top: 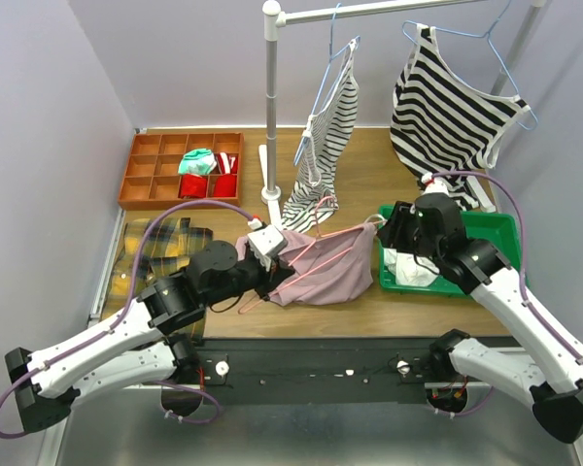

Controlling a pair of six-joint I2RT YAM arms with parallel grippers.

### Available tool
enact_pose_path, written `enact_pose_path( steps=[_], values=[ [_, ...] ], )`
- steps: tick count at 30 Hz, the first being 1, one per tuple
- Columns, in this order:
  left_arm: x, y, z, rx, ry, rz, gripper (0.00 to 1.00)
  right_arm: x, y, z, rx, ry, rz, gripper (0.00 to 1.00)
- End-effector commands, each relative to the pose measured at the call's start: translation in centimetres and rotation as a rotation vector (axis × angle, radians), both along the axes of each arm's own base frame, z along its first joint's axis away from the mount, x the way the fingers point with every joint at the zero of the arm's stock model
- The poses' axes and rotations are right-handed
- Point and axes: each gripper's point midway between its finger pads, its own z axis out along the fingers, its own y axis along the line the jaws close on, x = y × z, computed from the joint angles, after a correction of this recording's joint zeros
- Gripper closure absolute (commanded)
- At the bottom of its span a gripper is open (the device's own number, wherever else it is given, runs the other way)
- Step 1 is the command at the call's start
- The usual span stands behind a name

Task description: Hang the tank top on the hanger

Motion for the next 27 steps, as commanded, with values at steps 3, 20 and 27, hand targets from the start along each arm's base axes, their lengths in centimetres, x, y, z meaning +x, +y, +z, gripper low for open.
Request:
enact_pose_path(
  steps=[3,20,27],
  values=[
    [2.1,-1.9,1.1,-0.047,-0.020,0.057,1.00,-1.0,3.0,7.7,0.122,-0.240,0.247,0.44],
    [5.8,-6.1,-1.2,-0.056,0.042,0.067,1.00,-0.3,7.6,8.9,0.205,-0.338,0.456,0.39],
    [7.1,-7.7,-1.9,-0.063,0.074,0.028,1.00,0.6,8.5,6.9,0.139,-0.323,0.447,0.37]
  ],
)
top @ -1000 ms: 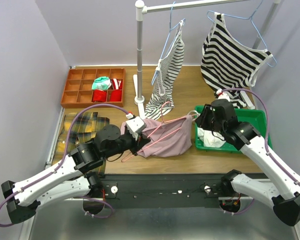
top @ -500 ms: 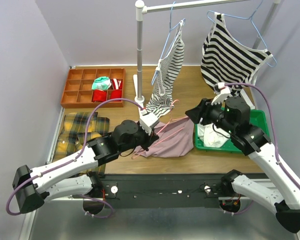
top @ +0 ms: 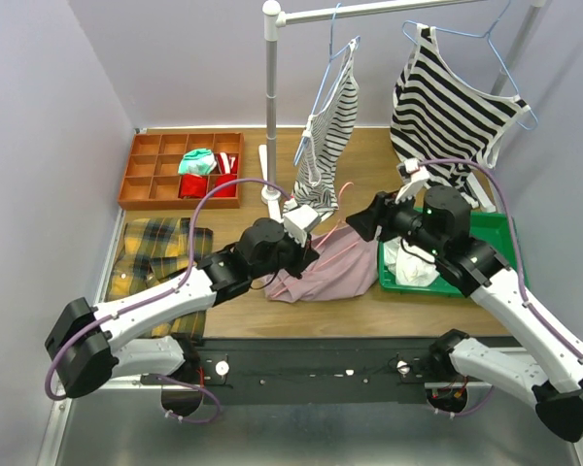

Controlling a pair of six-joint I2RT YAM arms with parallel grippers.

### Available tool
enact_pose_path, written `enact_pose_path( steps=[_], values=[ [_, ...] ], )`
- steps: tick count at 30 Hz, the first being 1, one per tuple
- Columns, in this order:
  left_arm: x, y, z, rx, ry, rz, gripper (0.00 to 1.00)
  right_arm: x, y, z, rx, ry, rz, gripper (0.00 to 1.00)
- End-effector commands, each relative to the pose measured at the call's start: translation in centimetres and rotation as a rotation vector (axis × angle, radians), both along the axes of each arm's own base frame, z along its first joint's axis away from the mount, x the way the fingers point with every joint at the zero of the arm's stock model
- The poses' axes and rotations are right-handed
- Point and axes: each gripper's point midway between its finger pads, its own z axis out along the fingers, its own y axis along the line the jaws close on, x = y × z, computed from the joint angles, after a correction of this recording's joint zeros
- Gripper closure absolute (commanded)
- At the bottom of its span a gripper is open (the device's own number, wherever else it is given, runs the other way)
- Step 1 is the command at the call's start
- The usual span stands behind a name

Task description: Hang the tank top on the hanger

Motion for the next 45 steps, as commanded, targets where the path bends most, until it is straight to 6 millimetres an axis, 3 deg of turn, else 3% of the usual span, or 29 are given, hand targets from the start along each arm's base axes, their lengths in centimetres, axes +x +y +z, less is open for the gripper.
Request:
enact_pose_path(
  steps=[1,15,21,24,26,28,29,32,34,37,42,45],
  values=[
    [0.9,-2.3,3.5,-0.112,-0.039,-0.054,1.00,0.9,1.0,-1.3,-0.062,-0.024,-0.006,0.37],
    [0.5,-3.6,2.3,-0.080,0.012,-0.135,1.00,4.5,1.2,-4.4,-0.195,-0.066,-0.204,0.40],
    [0.3,-3.7,2.2,-0.067,0.020,-0.152,1.00,5.0,0.9,-5.1,-0.197,-0.088,-0.264,0.62],
    [0.7,-3.7,2.1,-0.057,0.025,-0.134,1.00,4.9,0.9,-5.9,-0.211,-0.086,-0.276,0.79],
    [0.9,-3.9,2.3,-0.056,0.027,-0.128,1.00,4.8,0.7,-6.3,-0.228,-0.089,-0.303,0.98],
    [1.2,-3.8,1.9,-0.040,0.050,-0.105,1.00,5.0,0.1,-6.5,-0.249,-0.098,-0.348,0.99],
    [1.3,-3.8,2.0,-0.040,0.051,-0.097,0.98,4.8,0.0,-6.6,-0.255,-0.104,-0.357,0.99],
    [1.6,-3.5,2.0,-0.039,0.064,-0.062,0.76,4.8,-0.4,-6.8,-0.278,-0.116,-0.403,0.99],
    [1.8,-3.1,2.2,-0.040,0.067,-0.033,0.56,5.0,-0.9,-6.9,-0.299,-0.119,-0.445,0.99],
    [2.2,-2.1,3.0,-0.042,0.059,0.022,0.39,4.9,-1.1,-7.1,-0.329,-0.128,-0.486,0.99],
    [2.9,1.3,4.9,-0.086,0.070,0.202,0.37,4.9,-0.9,-8.4,-0.381,-0.123,-0.516,0.99],
    [3.9,4.9,3.7,-0.060,0.120,0.392,0.44,4.8,-1.1,-8.8,-0.386,-0.117,-0.541,0.99]
  ],
)
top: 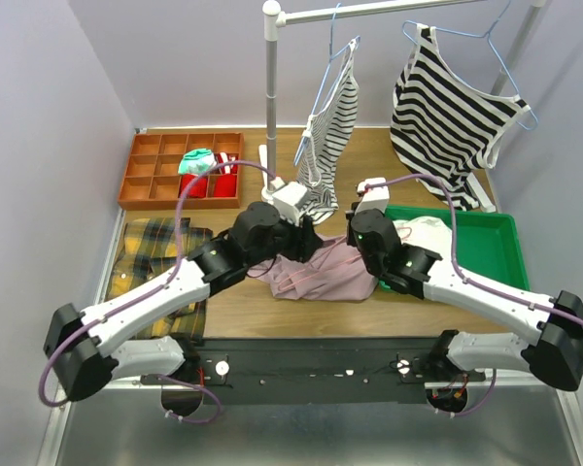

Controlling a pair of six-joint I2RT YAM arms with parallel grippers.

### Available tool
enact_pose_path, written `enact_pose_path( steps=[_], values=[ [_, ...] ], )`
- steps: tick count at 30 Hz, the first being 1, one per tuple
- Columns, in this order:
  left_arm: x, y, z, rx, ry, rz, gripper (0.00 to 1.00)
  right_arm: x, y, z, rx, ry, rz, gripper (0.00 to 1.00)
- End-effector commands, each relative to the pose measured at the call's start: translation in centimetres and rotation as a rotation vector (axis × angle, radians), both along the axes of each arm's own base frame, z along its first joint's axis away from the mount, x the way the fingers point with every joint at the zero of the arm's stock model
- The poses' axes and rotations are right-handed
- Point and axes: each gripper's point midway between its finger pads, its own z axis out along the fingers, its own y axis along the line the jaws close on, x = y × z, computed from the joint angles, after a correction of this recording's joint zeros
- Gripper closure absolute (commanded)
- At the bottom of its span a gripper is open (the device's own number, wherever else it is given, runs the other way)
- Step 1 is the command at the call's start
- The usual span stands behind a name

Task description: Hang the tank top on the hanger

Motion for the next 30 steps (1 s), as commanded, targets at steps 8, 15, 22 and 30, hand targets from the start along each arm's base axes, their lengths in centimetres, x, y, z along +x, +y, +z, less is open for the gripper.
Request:
enact_pose_path(
  steps=[8,15,22,30],
  values=[
    [3.2,10.2,-5.3,0.260,0.140,0.516,0.57,0.2,-1.5,-0.8,-0.028,-0.009,-0.158,0.99],
    [4.8,7.4,-8.3,0.325,0.202,0.452,0.58,0.2,-1.3,-0.8,-0.029,-0.007,-0.163,0.99],
    [6.0,6.3,-9.5,0.326,0.220,0.447,0.55,0.1,-1.4,-0.9,-0.026,-0.004,-0.165,0.99],
    [5.9,5.9,-11.8,0.330,0.281,0.428,0.59,0.1,-1.6,-0.9,-0.031,-0.002,-0.178,0.99]
  ],
)
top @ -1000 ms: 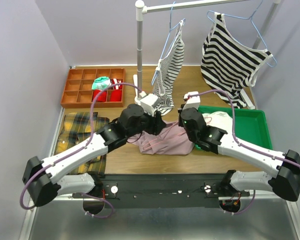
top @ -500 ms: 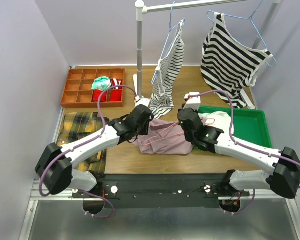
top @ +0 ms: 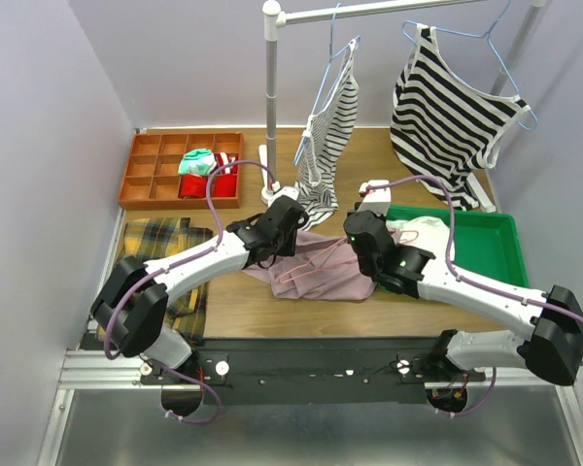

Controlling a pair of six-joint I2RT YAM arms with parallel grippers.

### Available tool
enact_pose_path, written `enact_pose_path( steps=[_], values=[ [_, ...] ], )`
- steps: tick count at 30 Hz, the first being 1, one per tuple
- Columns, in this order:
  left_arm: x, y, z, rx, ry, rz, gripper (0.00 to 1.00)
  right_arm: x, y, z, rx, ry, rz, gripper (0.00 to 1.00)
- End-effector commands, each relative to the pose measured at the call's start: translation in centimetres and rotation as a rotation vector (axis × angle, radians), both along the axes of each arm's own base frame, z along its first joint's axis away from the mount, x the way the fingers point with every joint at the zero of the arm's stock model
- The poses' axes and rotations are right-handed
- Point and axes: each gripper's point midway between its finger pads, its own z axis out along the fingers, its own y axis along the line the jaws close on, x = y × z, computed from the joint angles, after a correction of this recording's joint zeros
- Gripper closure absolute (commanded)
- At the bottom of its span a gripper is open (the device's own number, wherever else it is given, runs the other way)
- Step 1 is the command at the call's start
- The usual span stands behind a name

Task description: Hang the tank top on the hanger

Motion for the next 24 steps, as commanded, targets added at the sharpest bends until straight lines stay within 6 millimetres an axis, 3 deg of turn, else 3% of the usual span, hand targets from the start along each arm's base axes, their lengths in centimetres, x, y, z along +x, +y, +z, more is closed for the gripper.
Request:
enact_pose_path(
  steps=[1,6,9,10,13,17,24],
  values=[
    [0.1,-0.9,-0.9,-0.040,0.028,-0.004,0.59,-0.1,-0.3,-0.4,-0.001,0.015,-0.042,0.99],
    [-0.3,-1.1,-1.8,-0.075,0.053,-0.003,0.61,0.0,-0.4,-0.6,-0.006,0.019,-0.060,0.99],
    [-0.3,-1.0,-1.9,-0.089,0.055,0.001,0.74,0.1,-0.7,-0.8,-0.011,0.023,-0.085,0.99],
    [-0.3,-1.0,-2.0,-0.087,0.056,0.002,0.84,0.1,-0.8,-0.9,-0.016,0.025,-0.097,0.99],
    [-0.3,-0.4,-1.7,-0.091,0.048,0.015,1.00,0.2,-1.7,-1.0,-0.031,0.019,-0.164,0.99],
    [-1.3,0.7,-2.2,-0.102,0.052,0.026,1.00,0.3,-2.9,-0.8,-0.058,-0.004,-0.251,0.99],
    [-2.9,1.8,-1.3,-0.162,0.036,0.030,1.00,0.9,-3.3,-1.0,-0.104,-0.016,-0.328,0.99]
  ],
)
